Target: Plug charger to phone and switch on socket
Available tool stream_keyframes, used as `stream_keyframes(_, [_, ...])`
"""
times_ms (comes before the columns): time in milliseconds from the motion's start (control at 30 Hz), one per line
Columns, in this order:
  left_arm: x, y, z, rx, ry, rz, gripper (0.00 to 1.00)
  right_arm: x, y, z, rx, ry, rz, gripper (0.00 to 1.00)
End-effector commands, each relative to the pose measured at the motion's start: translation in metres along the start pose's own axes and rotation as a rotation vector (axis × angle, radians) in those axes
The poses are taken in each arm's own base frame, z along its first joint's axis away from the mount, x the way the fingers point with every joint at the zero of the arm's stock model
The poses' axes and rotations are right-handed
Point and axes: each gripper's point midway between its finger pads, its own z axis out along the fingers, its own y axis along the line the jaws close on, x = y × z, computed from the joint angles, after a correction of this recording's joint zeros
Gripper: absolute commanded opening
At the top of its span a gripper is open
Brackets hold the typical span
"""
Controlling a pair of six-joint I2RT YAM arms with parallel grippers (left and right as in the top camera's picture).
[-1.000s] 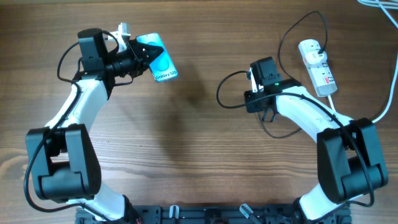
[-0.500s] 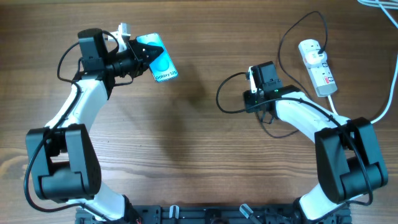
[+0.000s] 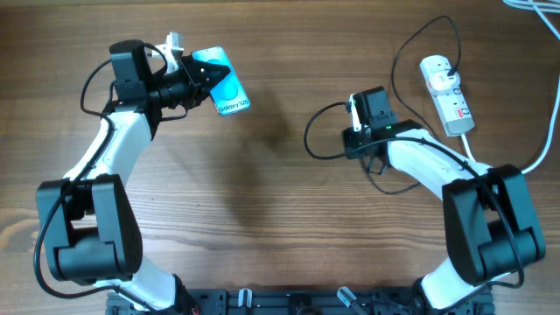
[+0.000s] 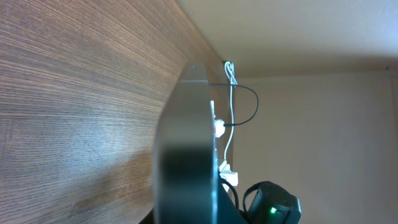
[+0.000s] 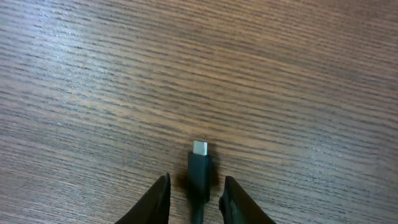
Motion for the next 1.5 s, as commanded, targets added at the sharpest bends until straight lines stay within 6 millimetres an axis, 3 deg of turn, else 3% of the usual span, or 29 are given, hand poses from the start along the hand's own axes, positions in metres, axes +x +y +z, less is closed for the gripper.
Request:
stream_keyframes(0, [-0.003, -0.013, -0.004, 0.019, -0.011, 0.057, 0.04, 0.019, 0.003, 0.021, -0.015, 0.07, -0.009, 0.28])
stream_keyframes(300, [-0.003, -0.013, -0.004, 0.019, -0.011, 0.058, 0.04, 0.026, 0.009, 0.024, -0.05, 0.096, -0.024, 0.04])
stream_keyframes(500, [-0.003, -0.013, -0.004, 0.019, -0.011, 0.058, 0.04, 0.019, 0.009, 0.021, -0.049, 0.091, -0.049, 0.05])
stream_keyframes(567, [-0.003, -0.013, -0.004, 0.019, -0.011, 0.057, 0.04, 0.021, 0.009, 0.021, -0.049, 0.098, -0.049, 0.16])
stream_keyframes(700, [-0.003, -0.013, -0.004, 0.019, -0.011, 0.057, 0.04, 0.027, 0.008, 0.02, -0.047, 0.122, -0.049, 0.27])
stream_keyframes(900, [-0.003, -0.013, -0.004, 0.019, -0.011, 0.057, 0.04, 0.033, 0.004, 0.02, -0.027, 0.146, -0.051, 0.18])
stream_keyframes(967, [-0.003, -0.013, -0.004, 0.019, -0.012, 0.057, 0.04, 0.032, 0.004, 0.02, -0.027, 0.144, -0.048, 0.04])
stream_keyframes(1067, [-0.003, -0.013, -0.004, 0.019, -0.011, 0.057, 0.04, 0.032, 0.011, 0.016, -0.064, 0.157, -0.044, 0.04])
stream_keyframes(1300, [0.002, -0.023, -0.005, 0.069, 0.023, 0.072, 0.04, -0.01, 0.017, -0.029, -0.12, 0.093, -0.024, 0.04])
stream_keyframes(1467, [0.001, -0.031, -0.006, 0.104, 0.027, 0.088, 0.04, -0.008, 0.003, -0.032, -0.043, 0.108, -0.027, 0.04])
